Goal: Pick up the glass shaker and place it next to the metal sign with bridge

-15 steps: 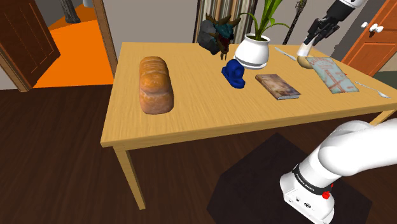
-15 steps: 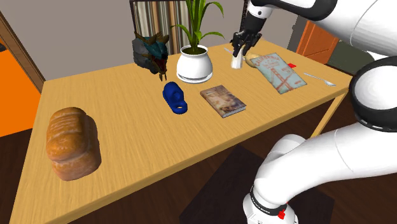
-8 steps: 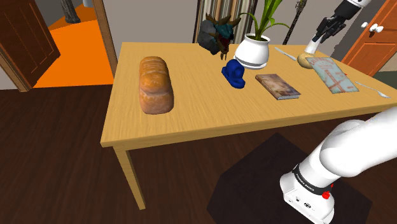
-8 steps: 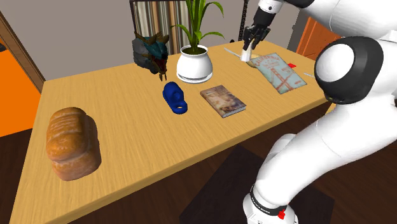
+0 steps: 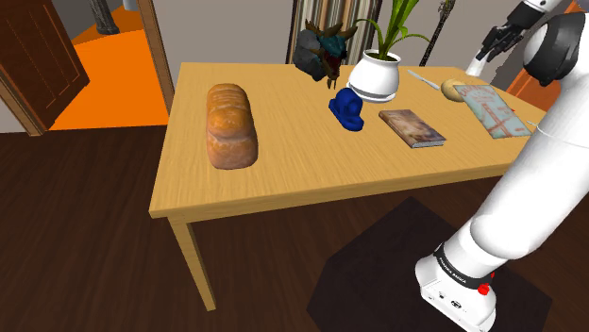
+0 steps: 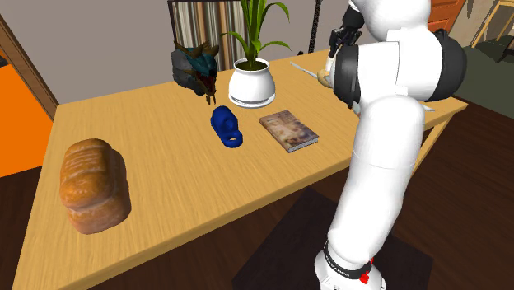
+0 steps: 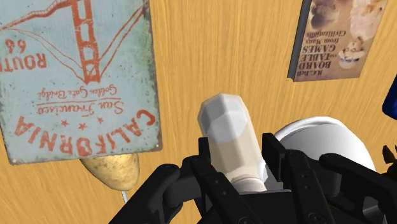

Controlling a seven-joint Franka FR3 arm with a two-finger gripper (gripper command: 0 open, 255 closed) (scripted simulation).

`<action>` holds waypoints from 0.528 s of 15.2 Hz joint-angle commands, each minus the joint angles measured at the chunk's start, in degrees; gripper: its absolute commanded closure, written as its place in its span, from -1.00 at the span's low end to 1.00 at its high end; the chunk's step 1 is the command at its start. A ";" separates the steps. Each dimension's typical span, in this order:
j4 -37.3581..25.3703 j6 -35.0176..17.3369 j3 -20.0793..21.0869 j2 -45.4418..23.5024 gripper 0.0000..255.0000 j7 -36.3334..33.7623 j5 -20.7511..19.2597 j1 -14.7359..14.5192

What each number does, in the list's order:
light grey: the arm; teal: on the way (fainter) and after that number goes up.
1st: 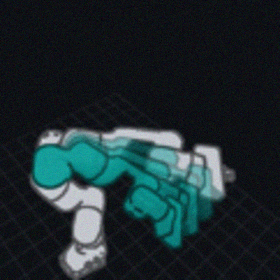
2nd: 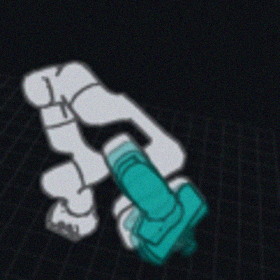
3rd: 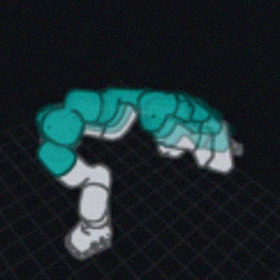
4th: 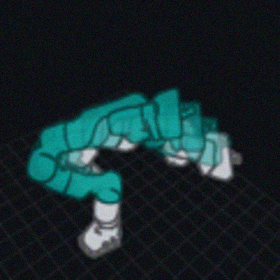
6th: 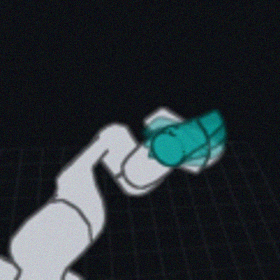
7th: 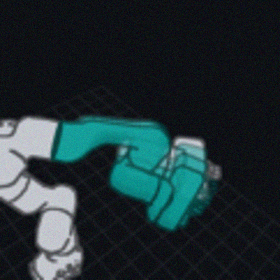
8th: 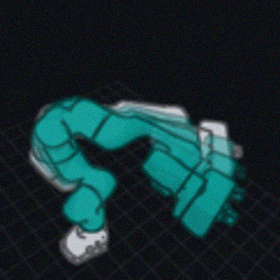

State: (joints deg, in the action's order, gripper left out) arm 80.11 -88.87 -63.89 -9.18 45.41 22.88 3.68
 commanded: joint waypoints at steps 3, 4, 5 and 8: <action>1.74 -2.10 0.25 -1.30 1.00 2.07 1.55 0.84; 2.90 -3.07 0.20 -0.84 1.00 2.05 1.12 0.32; 4.03 -4.02 0.16 -0.40 1.00 2.03 0.72 -0.17; 7.25 -6.77 0.11 0.76 1.00 2.01 -0.33 -1.40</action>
State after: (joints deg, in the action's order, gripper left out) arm 86.21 -94.57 -63.82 -8.73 47.47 22.84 2.72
